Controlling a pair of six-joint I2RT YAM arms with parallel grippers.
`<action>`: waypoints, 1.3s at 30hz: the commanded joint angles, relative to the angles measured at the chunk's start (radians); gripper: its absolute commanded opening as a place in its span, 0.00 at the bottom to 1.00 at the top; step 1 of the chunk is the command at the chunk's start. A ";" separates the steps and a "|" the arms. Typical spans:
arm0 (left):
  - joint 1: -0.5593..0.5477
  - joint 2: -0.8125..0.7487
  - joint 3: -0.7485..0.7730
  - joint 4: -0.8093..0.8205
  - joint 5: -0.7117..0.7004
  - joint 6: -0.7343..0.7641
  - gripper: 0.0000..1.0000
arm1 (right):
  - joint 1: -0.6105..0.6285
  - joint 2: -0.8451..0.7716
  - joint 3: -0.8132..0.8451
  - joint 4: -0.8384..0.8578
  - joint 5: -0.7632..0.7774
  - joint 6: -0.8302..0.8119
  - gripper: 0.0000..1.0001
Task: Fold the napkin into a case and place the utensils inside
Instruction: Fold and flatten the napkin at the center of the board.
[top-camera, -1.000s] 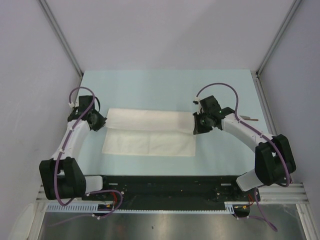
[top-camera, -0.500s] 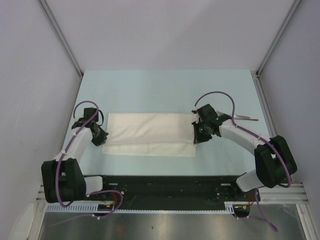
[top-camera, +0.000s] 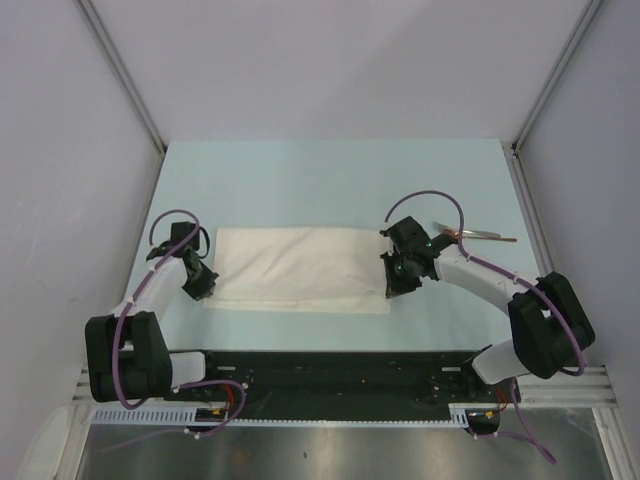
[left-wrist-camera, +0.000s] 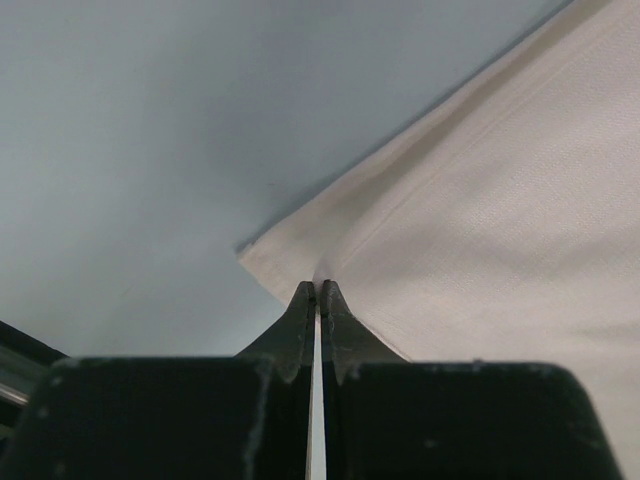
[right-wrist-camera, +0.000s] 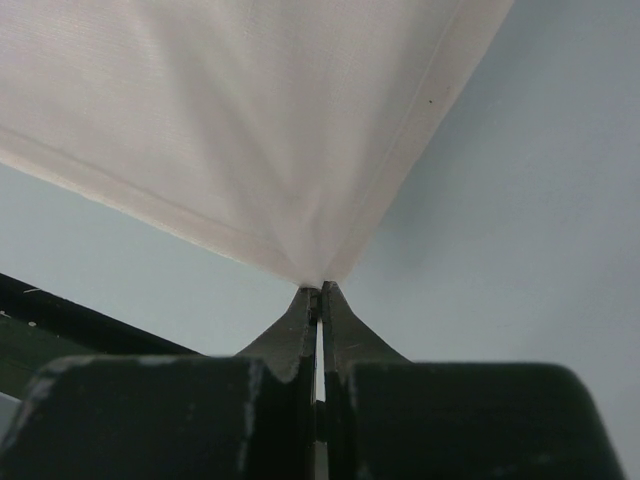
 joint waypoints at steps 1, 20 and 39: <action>0.011 0.004 -0.004 0.019 -0.031 -0.018 0.00 | 0.023 0.029 -0.011 -0.005 0.017 0.034 0.00; 0.011 -0.053 -0.001 -0.021 -0.051 -0.030 0.00 | 0.062 -0.002 -0.011 -0.069 0.054 0.079 0.00; 0.021 0.057 -0.049 0.054 -0.084 -0.026 0.00 | 0.089 0.096 -0.046 -0.020 0.059 0.094 0.00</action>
